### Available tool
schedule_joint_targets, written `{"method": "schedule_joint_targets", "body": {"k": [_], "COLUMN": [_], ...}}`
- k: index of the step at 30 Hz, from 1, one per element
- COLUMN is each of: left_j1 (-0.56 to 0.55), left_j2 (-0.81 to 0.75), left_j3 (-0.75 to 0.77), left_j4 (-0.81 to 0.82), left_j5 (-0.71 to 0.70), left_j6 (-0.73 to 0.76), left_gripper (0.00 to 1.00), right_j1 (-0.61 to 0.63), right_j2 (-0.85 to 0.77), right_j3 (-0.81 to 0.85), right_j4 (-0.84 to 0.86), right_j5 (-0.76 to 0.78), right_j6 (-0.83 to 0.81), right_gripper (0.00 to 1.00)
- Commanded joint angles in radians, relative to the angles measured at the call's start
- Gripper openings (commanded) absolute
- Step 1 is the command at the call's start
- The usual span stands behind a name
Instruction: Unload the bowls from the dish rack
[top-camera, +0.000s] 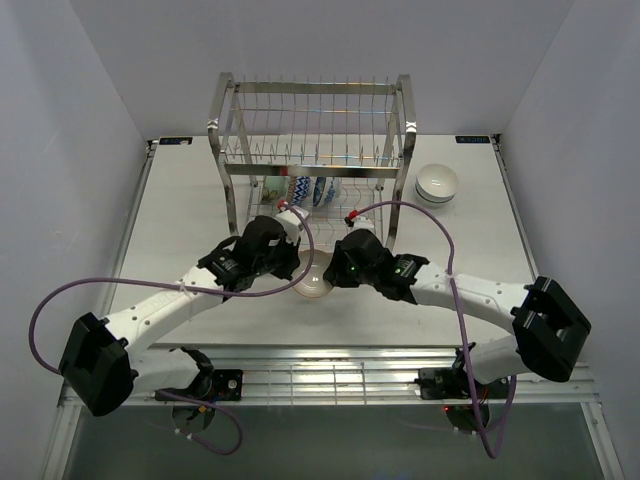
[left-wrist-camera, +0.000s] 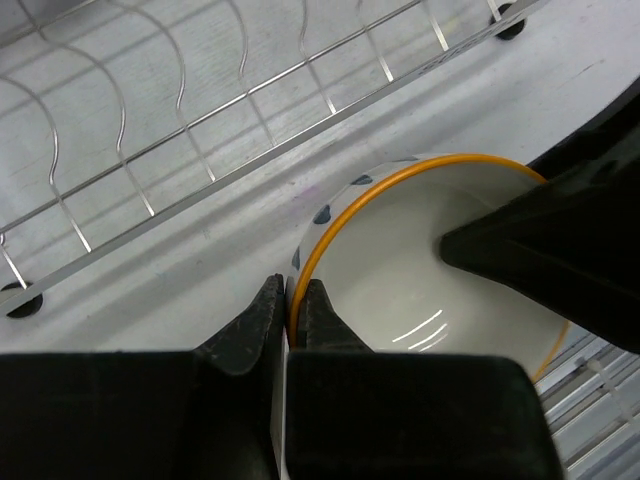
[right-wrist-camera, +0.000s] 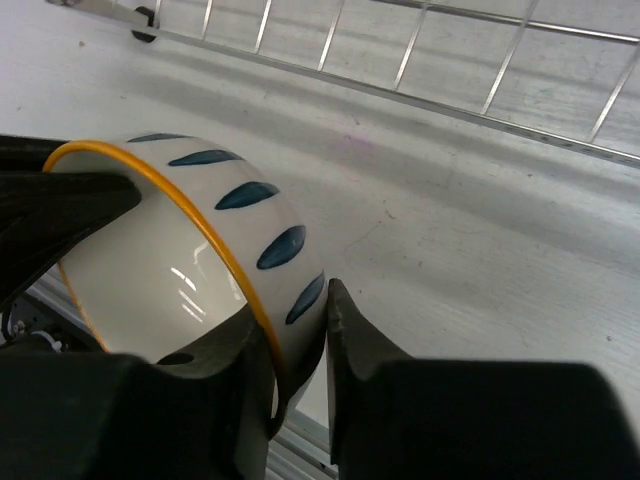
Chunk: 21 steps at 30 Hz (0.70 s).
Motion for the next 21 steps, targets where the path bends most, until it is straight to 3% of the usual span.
{"method": "schedule_joint_targets", "body": {"k": [1,3,6,7,12,13,21], "left_j1": [-0.006,-0.006,-0.004,-0.004,-0.006,-0.006,-0.006], "left_j2": [-0.05,-0.045,-0.05,-0.059,-0.079,-0.087,-0.142], "left_j3": [0.013,0.014,0.011,0.008,-0.003,-0.006,-0.027], "left_j4": [0.07,0.063,0.062,0.062,0.063,0.065,0.085], "left_j5": [0.077,0.065,0.04,0.039,-0.035,-0.045,-0.11], "left_j6": [0.0,0.002,0.002,0.0,0.0,-0.001,-0.009], "left_gripper": [0.0,0.0,0.33,0.49,0.78,0.9,0.95], "right_j1": [-0.009,-0.01,-0.01,-0.01,-0.01,-0.01,-0.044], "right_j2": [-0.024,-0.03,-0.034,-0.036,-0.065,-0.073,-0.22], "right_j3": [0.012,0.007,0.007,0.004,-0.025,-0.033,-0.131], "right_j4": [-0.039,-0.041,-0.041,-0.041,-0.042,-0.044,-0.119], "right_j5": [0.067,0.068,0.064,0.064,0.071,0.071,0.125], "right_j6": [-0.01,-0.011,-0.016,-0.018,-0.022,-0.024,-0.022], "right_gripper": [0.16,0.08,0.08,0.08,0.08,0.08,0.08]}}
